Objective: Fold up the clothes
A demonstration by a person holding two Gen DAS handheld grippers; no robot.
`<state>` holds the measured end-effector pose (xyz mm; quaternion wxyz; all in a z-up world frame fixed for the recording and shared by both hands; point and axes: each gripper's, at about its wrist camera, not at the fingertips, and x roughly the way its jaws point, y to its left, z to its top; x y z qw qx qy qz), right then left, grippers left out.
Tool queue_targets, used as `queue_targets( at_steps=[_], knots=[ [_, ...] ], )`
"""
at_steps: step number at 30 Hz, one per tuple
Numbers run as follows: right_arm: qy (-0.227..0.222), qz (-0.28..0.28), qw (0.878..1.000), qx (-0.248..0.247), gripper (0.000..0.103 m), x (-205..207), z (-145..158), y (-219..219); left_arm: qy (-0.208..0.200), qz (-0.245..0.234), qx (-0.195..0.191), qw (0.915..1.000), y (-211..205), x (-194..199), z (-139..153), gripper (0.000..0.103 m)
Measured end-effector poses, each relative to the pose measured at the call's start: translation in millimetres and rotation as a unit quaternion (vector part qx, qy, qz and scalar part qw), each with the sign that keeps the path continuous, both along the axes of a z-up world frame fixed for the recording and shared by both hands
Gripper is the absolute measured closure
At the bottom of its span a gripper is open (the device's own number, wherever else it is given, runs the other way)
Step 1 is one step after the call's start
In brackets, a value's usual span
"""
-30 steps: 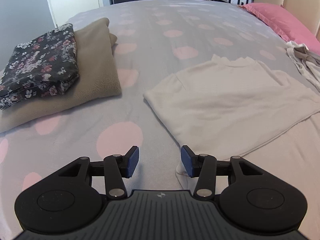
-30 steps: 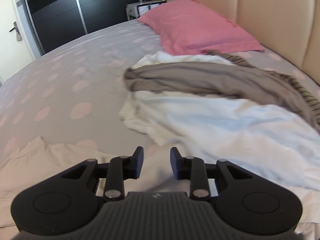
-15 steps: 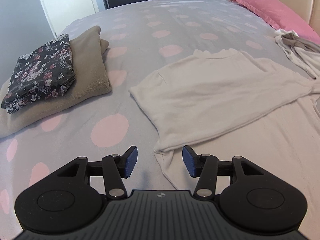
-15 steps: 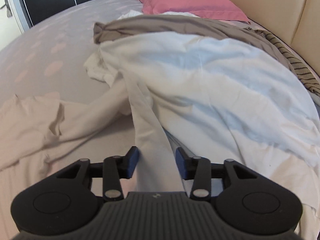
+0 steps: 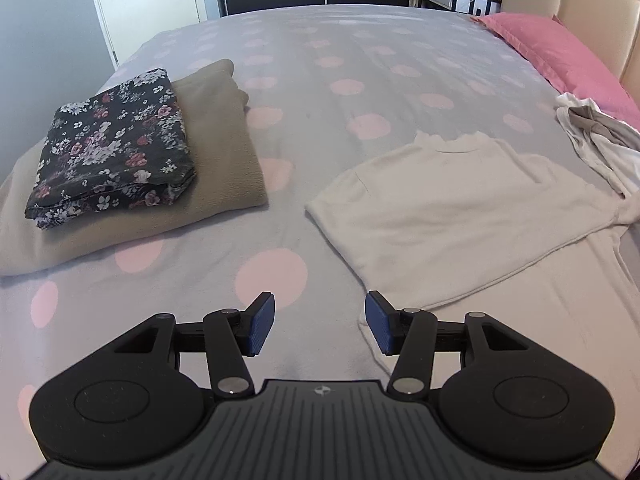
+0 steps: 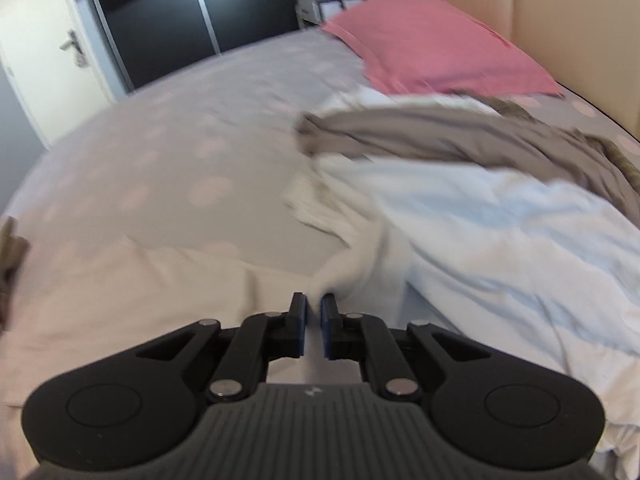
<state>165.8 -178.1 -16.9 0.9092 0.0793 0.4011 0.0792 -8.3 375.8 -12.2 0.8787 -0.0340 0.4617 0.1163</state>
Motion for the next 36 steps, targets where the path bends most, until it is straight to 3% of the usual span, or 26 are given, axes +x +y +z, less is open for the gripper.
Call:
queue_targets(
  at_steps=[5,7,12,17,18,20,36],
  knots=[
    [-0.017,0.066,0.996,0.055,0.094,6,35,57,-0.013,-0.002,0.005,0.9999,5,0,1,0.055],
    [-0.009,0.097,0.994,0.055,0.094,8,39,86,-0.009,-0.008,0.001,0.9999,5,2,-4,0.055],
    [0.017,0.160,0.987,0.027,0.093,10,28,150,-0.001,-0.029,0.018,0.9994,2,7,-10,0.055],
    [0.041,0.184,0.982,-0.007,0.087,16,7,182,-0.005,-0.025,0.013,0.9996,8,8,-10,0.055],
    [0.040,0.186,0.982,-0.011,0.078,17,6,183,-0.006,-0.023,0.014,0.9996,10,8,-10,0.055],
    [0.037,0.189,0.981,-0.018,0.073,18,4,185,-0.007,-0.018,0.010,0.9998,13,8,-10,0.055],
    [0.106,0.173,0.976,-0.084,0.073,13,-50,136,0.003,-0.028,0.017,0.9995,1,19,-20,0.055]
  ],
)
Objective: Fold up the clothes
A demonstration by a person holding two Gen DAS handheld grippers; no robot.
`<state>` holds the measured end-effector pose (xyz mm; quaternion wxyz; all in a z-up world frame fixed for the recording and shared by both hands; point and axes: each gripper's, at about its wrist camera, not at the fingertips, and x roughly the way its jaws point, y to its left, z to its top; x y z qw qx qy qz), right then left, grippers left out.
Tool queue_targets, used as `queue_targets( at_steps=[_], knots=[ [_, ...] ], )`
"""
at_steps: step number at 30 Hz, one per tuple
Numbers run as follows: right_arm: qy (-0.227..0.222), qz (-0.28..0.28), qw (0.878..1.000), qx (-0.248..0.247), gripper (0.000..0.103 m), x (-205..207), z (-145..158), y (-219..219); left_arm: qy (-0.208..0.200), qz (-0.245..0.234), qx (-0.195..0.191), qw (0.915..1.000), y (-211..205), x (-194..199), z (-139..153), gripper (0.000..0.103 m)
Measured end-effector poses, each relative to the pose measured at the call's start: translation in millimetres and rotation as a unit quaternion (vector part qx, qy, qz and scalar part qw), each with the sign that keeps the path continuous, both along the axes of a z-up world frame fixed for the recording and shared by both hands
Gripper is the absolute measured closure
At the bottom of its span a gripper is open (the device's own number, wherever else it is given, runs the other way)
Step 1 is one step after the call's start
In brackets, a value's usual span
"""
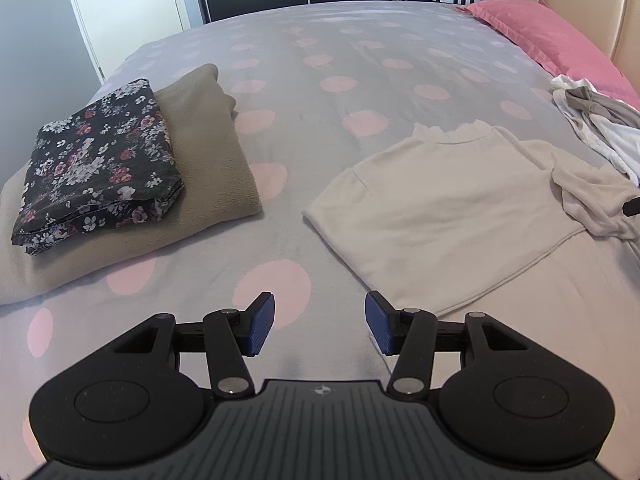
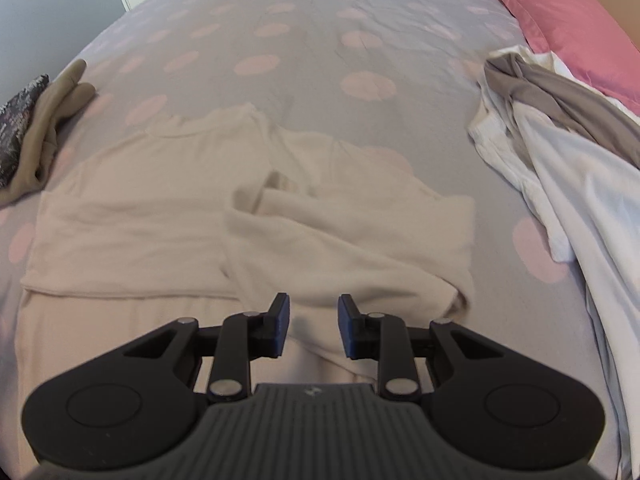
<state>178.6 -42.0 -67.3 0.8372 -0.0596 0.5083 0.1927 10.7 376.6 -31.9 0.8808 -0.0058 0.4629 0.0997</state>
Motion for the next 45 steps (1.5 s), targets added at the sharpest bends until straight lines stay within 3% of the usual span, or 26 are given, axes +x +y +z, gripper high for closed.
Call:
queue_targets(
  at_steps=[8,12,14,16,18,21,25,31,35,39,45],
  knots=[
    [0.019,-0.010,1.000,-0.014,0.072,-2,-18,-20,0.008,-0.010,0.003,0.9999,-12,8,-6,0.055],
    [0.018,-0.038,0.999,-0.033,0.058,5,-31,-30,0.009,-0.014,0.006,0.9998,-14,8,-7,0.055],
    [0.038,-0.058,0.997,-0.027,0.058,12,-41,-36,0.009,-0.014,0.006,0.9998,-13,8,-6,0.055],
    [0.067,-0.085,0.994,0.015,0.062,15,-47,-45,0.007,-0.014,0.005,0.9999,-13,8,-4,0.055],
    [0.086,-0.109,0.989,0.050,0.087,16,-46,-50,0.002,-0.013,0.004,0.9999,-11,7,0,0.055],
    [0.059,-0.113,0.991,0.029,0.092,11,-27,-39,-0.005,-0.009,0.002,0.9999,-9,7,4,0.055],
    [0.018,-0.083,0.996,0.035,0.093,-2,6,-15,-0.006,-0.004,0.001,1.0000,-8,7,5,0.055],
    [-0.032,0.046,0.997,0.044,0.092,-35,42,49,-0.006,-0.012,0.001,0.9999,-11,5,6,0.055],
    [-0.035,0.137,0.988,0.059,0.092,-63,44,92,-0.006,-0.016,0.001,0.9999,-14,5,6,0.055],
    [-0.018,0.194,0.979,0.053,0.091,-83,32,128,-0.005,-0.020,-0.001,0.9998,-16,6,6,0.055],
    [-0.002,0.205,0.978,0.036,0.082,-90,22,142,-0.001,-0.032,-0.001,0.9995,-25,11,4,0.055]
  ],
)
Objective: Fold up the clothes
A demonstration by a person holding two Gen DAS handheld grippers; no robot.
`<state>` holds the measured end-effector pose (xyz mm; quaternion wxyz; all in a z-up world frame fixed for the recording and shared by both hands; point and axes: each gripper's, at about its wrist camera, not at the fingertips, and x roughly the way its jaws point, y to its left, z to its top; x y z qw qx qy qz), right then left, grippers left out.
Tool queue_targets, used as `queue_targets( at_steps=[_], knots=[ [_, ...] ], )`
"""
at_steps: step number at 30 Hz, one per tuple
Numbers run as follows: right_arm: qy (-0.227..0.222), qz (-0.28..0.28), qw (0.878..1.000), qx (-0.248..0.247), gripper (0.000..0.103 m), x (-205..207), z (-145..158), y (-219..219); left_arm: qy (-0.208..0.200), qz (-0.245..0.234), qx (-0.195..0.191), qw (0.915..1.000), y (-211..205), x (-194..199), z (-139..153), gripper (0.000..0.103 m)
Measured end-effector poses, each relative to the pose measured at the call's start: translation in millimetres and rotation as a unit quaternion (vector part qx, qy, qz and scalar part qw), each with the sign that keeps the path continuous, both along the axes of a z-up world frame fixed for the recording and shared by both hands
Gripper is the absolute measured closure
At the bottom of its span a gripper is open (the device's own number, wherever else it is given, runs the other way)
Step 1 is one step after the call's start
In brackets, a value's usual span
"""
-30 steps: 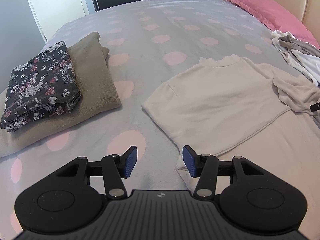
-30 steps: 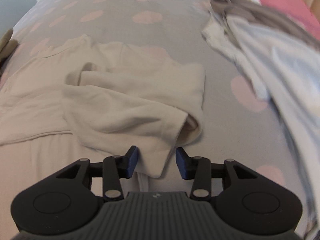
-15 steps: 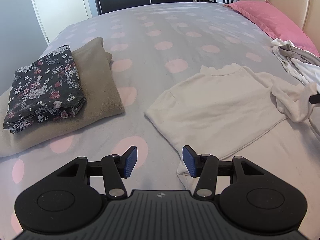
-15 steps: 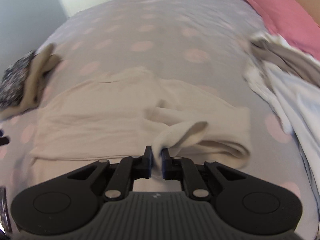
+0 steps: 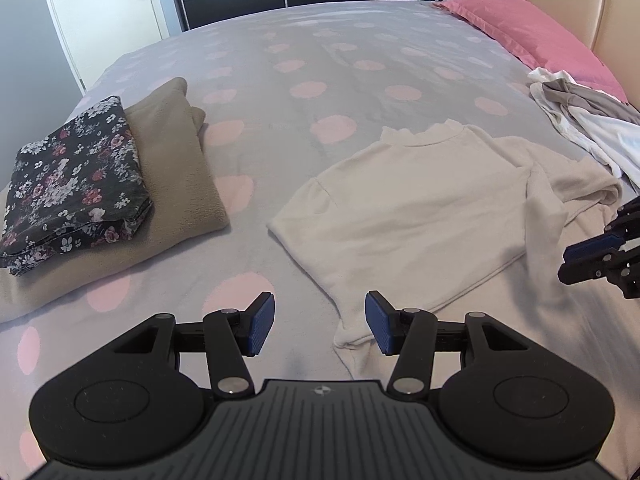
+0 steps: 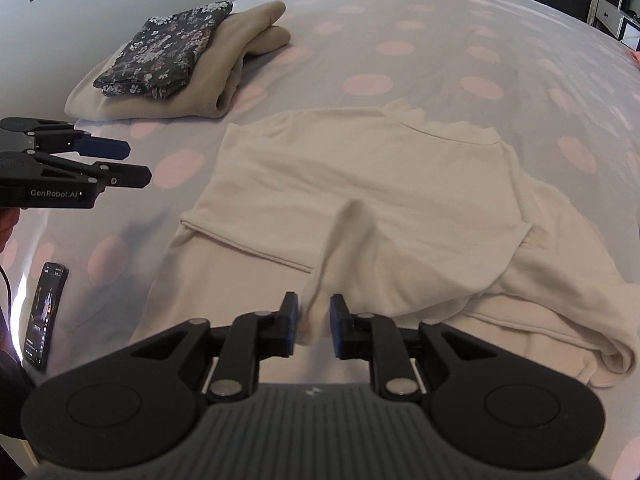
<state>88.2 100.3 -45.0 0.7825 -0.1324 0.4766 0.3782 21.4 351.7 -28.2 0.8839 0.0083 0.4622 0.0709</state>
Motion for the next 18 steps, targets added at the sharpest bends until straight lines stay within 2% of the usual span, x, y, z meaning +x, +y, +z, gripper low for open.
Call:
queue_targets(
  at_steps=[2,4,10,13,15,18],
  knots=[
    [0.000,-0.006,1.000,0.000,0.080,2,1,-3,0.001,-0.010,0.000,0.9999,-7,2,-1,0.055],
    [0.002,-0.023,1.000,0.007,0.073,9,5,-10,-0.002,-0.024,-0.003,0.9997,-16,3,-2,0.055],
    [-0.015,-0.090,0.996,0.005,0.071,35,17,-45,-0.015,-0.073,-0.033,0.9966,-53,7,-6,0.055],
    [-0.009,-0.139,0.990,0.007,0.071,54,19,-71,-0.010,-0.107,-0.028,0.9938,-77,15,-14,0.055],
    [-0.005,-0.170,0.985,0.013,0.071,65,20,-89,-0.009,-0.106,-0.021,0.9941,-86,26,-22,0.055],
    [0.002,-0.210,0.978,0.017,0.071,77,19,-117,-0.008,-0.087,-0.044,0.9952,-88,47,-35,0.055]
  ],
)
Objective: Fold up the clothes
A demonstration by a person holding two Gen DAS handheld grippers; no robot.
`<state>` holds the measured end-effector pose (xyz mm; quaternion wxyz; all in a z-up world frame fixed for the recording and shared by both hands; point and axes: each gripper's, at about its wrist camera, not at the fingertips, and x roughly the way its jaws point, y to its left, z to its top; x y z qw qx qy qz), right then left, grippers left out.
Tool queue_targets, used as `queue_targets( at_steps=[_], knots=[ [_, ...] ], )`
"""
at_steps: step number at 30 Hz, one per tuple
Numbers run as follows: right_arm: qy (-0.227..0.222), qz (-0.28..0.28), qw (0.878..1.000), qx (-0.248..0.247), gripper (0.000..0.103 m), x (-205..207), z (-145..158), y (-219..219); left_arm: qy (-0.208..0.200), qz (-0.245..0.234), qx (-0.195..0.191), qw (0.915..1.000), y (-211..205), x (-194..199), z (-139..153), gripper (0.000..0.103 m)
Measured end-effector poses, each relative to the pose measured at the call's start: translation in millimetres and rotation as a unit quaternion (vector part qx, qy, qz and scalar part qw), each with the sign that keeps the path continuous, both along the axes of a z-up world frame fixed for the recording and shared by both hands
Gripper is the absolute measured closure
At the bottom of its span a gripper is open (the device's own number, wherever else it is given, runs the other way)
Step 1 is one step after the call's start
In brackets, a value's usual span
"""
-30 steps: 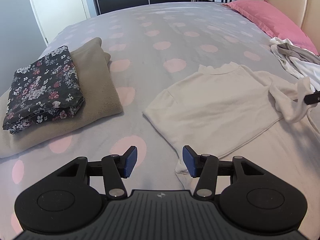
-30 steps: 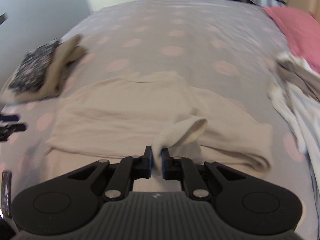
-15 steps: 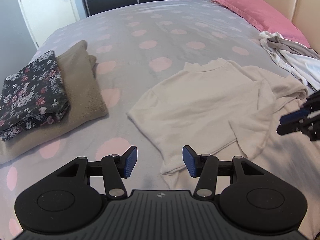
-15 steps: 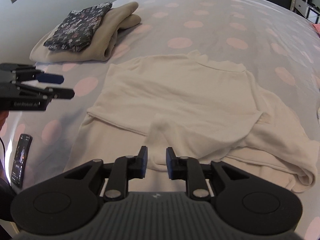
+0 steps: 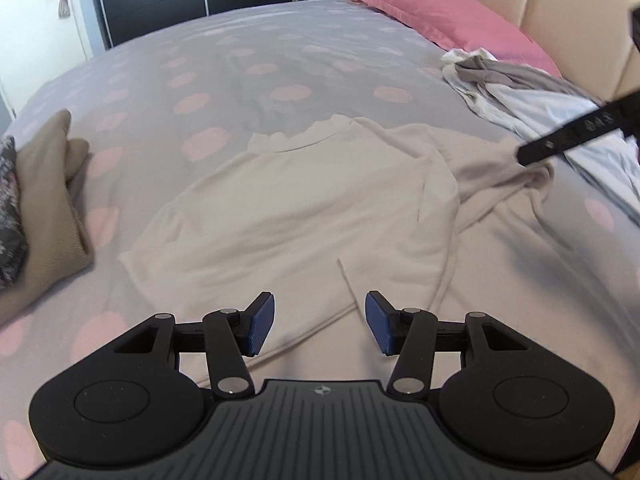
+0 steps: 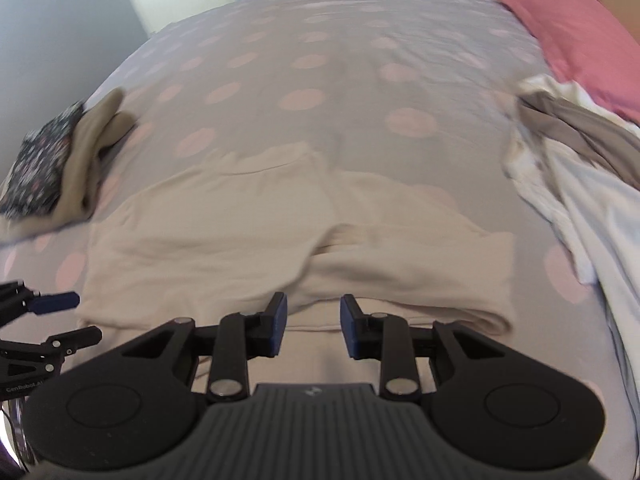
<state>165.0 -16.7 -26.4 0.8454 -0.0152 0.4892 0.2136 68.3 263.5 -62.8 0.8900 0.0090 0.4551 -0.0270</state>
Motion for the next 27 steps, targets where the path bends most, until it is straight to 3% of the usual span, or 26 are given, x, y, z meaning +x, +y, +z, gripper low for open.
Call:
queue_targets(
  at_steps=[7,11,16,19,27],
  knots=[
    [0.021,-0.060,0.998,-0.009,0.071,15,-19,-53,0.020,-0.005,-0.018,0.9996,-10,40,-27,0.055],
    [0.027,-0.095,0.995,-0.018,0.071,27,-29,-80,0.049,-0.009,-0.037,0.9981,-17,55,-46,0.079],
    [0.025,-0.132,0.991,-0.022,0.067,40,-35,-106,0.044,-0.021,-0.040,0.9980,-22,54,-50,0.096],
    [0.021,-0.136,0.990,-0.035,0.062,41,-41,-111,0.012,-0.008,-0.074,0.9971,-15,54,-26,0.098],
    [0.041,-0.092,0.994,-0.035,0.057,37,-58,-94,-0.102,-0.011,-0.114,0.9882,-12,75,90,0.098]
  ],
)
